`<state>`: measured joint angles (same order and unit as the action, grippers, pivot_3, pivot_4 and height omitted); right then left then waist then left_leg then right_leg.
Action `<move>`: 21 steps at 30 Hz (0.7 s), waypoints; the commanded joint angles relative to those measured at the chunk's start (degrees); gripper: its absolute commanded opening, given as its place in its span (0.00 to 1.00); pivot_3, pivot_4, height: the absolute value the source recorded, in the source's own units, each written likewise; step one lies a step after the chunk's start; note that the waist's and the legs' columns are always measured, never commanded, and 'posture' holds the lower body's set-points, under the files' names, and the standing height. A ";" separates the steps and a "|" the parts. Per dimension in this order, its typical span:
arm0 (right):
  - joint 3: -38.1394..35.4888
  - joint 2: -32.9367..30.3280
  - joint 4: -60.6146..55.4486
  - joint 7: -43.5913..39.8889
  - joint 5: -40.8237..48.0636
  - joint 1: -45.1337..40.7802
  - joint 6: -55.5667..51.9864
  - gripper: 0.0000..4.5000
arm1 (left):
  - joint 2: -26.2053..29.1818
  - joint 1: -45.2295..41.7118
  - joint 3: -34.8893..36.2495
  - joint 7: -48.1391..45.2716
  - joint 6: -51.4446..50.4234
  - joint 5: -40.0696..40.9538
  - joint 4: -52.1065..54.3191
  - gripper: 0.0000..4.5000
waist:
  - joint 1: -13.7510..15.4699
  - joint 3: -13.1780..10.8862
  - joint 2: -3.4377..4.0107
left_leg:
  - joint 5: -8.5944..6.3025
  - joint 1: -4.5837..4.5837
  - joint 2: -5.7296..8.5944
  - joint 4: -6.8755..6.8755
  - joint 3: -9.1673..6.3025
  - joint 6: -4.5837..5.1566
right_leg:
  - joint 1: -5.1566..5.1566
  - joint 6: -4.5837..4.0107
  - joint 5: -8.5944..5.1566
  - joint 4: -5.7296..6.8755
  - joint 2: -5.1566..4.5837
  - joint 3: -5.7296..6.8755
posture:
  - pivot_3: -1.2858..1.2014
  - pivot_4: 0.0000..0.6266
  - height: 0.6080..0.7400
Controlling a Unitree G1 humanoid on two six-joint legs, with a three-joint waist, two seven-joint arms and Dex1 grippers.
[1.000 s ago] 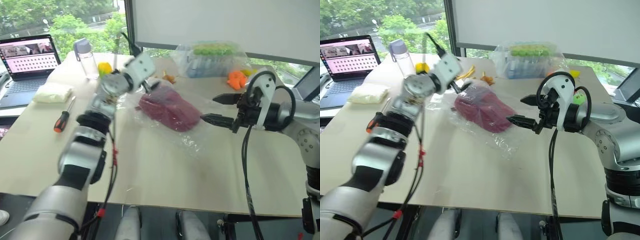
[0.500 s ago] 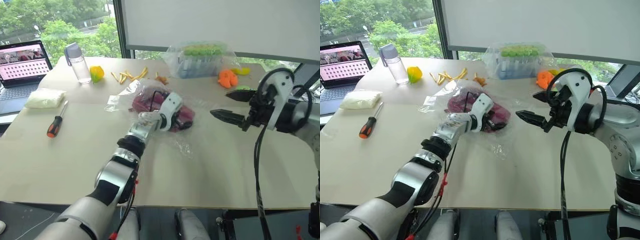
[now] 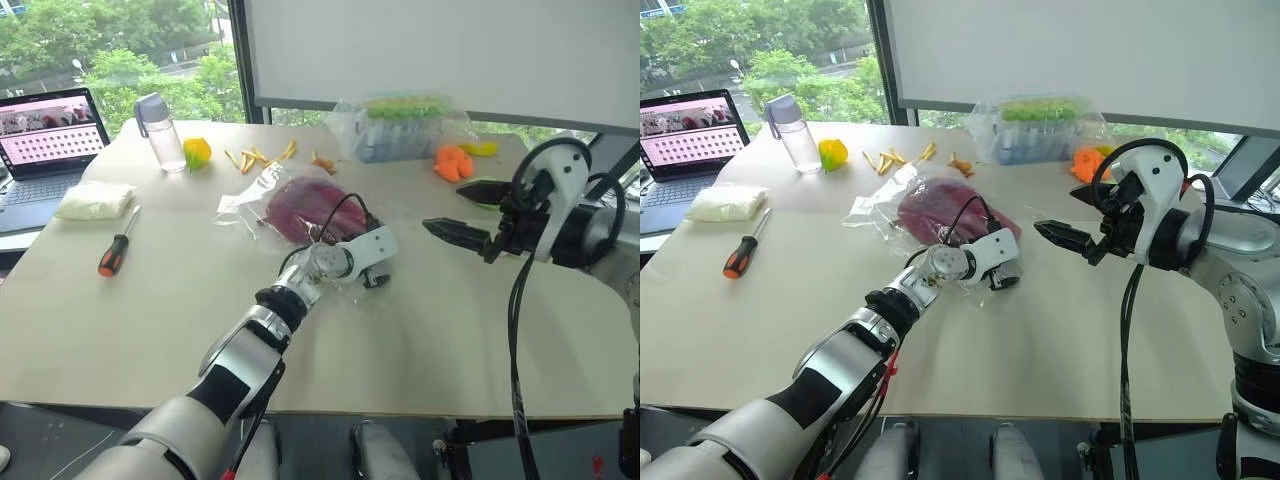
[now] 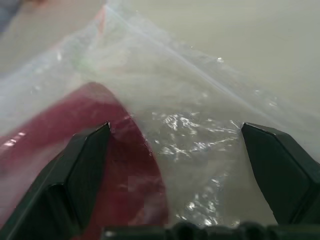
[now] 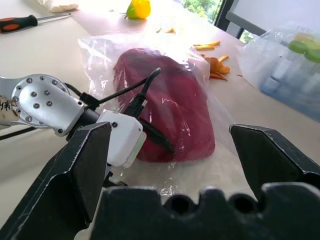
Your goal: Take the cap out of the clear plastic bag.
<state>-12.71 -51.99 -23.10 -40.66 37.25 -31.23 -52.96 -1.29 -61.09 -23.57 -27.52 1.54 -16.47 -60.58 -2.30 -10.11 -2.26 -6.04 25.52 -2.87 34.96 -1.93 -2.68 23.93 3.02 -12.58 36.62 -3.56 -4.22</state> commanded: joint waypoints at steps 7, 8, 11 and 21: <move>-1.54 -0.68 -0.67 0.73 -0.09 -1.31 0.88 1.00 | 4.25 -0.35 1.28 8.14 -0.77 -2.92 -9.46 1.00 | -1.24 0.01 0.01 | -0.01 -0.15 0.00 -0.10 0.00 -0.02 | 0.03 -0.03 0.02 0.02 0.00 -0.04 | 0.52 0.24 1.00; -1.39 -0.62 -0.54 0.76 -0.18 -1.41 0.95 1.00 | 4.54 -0.27 1.78 8.14 -0.89 -2.61 -9.72 1.00 | -1.38 0.01 0.01 | -0.01 -0.15 0.00 -0.10 0.01 -0.02 | 0.03 -0.03 0.01 0.02 0.00 -0.04 | 0.52 0.24 1.00; -0.85 -0.34 -0.01 0.75 -0.50 -1.81 1.29 1.00 | 5.41 0.43 2.91 8.05 -1.75 -2.32 -10.64 1.00 | -1.78 0.01 0.01 | -0.01 -0.15 0.01 -0.13 0.01 -0.02 | 0.04 -0.04 0.02 0.03 0.00 -0.05 | 0.52 0.24 1.00; 0.52 0.26 1.80 0.45 -1.93 -3.01 2.73 1.00 | 7.22 2.35 3.54 7.47 -3.27 -3.56 -11.57 0.66 | -2.03 0.11 -0.01 | -0.04 -0.30 0.00 -0.20 0.02 -0.06 | 0.04 -0.08 0.01 0.04 0.01 -0.08 | 0.52 0.24 1.00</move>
<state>-11.65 -51.67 -20.88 -40.44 36.01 -32.80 -52.11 2.76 -61.92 -19.32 -20.48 3.34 -17.78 -66.54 -4.34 -10.00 -2.27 -6.08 25.21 -2.86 34.76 -1.92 -2.75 23.97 2.94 -12.57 36.66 -3.55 -4.31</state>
